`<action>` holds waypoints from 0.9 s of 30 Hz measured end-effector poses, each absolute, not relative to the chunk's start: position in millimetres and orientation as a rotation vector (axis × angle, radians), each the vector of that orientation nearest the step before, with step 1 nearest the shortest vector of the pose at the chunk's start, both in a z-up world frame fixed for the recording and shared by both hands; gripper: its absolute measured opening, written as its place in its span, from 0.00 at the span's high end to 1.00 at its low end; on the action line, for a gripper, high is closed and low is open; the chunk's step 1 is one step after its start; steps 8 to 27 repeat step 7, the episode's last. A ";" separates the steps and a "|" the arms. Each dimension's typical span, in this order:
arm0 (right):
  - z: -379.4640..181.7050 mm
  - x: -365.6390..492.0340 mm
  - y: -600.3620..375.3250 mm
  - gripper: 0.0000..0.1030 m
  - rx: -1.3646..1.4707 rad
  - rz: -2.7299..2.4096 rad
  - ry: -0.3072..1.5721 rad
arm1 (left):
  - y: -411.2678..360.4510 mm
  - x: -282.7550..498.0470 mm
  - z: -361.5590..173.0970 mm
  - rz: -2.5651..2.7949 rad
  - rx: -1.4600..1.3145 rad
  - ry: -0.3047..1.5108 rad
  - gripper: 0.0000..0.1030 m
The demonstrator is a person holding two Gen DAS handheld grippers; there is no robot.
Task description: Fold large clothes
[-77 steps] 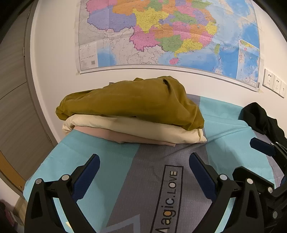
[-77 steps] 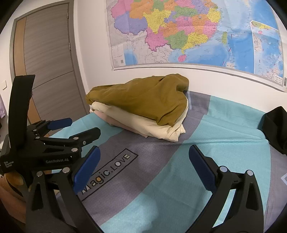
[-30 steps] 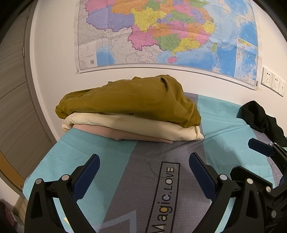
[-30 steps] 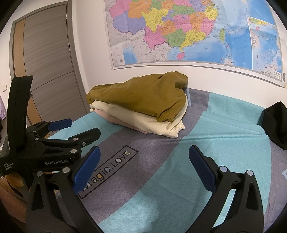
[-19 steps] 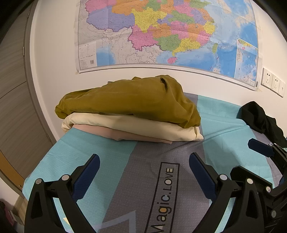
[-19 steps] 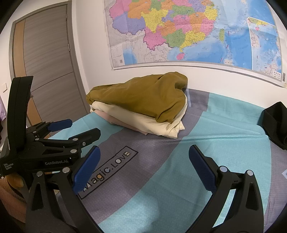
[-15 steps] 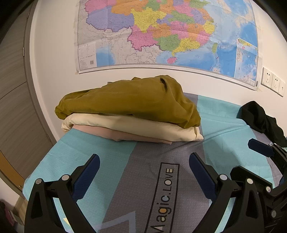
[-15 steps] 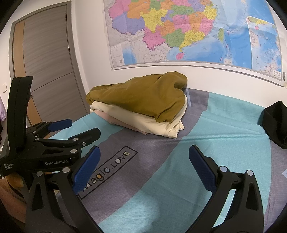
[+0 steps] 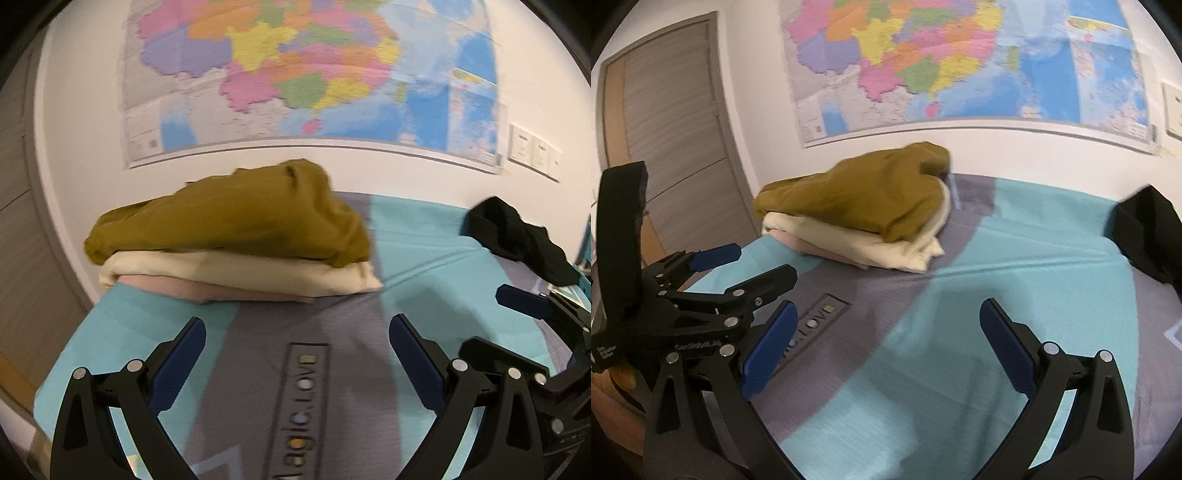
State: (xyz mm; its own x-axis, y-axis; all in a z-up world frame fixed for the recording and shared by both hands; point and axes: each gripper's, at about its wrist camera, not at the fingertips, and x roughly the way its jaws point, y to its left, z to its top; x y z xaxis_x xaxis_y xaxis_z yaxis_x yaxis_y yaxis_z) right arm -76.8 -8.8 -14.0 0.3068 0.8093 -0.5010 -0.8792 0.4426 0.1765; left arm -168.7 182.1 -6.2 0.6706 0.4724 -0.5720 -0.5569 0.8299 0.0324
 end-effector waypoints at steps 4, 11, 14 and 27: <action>-15.1 -64.5 -34.5 0.06 -0.104 1.046 0.582 | 170.1 -147.3 -10.7 0.503 -0.183 0.633 0.07; -13.9 -54.4 -58.0 0.06 -0.082 0.966 0.583 | 155.9 -123.6 -13.5 0.400 -0.198 0.656 0.07; -13.9 -54.4 -58.0 0.06 -0.082 0.966 0.583 | 155.9 -123.6 -13.5 0.400 -0.198 0.656 0.07; -13.9 -54.4 -58.0 0.06 -0.082 0.966 0.583 | 155.9 -123.6 -13.5 0.400 -0.198 0.656 0.07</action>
